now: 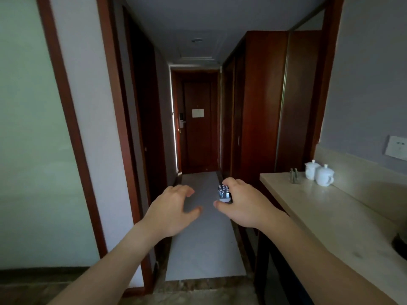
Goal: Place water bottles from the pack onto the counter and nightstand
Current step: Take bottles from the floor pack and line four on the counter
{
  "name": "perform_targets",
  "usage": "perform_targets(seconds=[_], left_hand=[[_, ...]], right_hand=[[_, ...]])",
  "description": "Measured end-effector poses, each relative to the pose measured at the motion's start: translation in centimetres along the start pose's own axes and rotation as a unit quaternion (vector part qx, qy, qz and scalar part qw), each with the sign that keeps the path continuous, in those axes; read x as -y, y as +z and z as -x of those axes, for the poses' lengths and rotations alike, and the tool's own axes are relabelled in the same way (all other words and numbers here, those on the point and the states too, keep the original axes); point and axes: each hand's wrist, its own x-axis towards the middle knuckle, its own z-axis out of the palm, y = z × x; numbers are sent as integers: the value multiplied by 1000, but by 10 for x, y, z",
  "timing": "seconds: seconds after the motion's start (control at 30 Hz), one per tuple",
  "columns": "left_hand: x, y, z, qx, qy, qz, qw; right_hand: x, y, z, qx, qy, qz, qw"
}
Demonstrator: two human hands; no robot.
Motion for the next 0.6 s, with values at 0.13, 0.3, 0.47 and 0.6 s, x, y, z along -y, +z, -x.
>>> perform_targets(seconds=[0.13, 0.3, 0.47, 0.6], left_hand=[[35, 17, -43, -12, -26, -10, 1000], [97, 46, -118, -20, -35, -14, 999], [165, 71, -220, -13, -40, -1, 999], [207, 83, -312, -13, -30, -6, 999]], right_hand=[[-15, 20, -61, 15, -13, 16, 1000], [-30, 63, -162, 12, -46, 7, 999], [-56, 96, -286, 20, -33, 22, 999], [-79, 106, -382, 20, -20, 20, 999]])
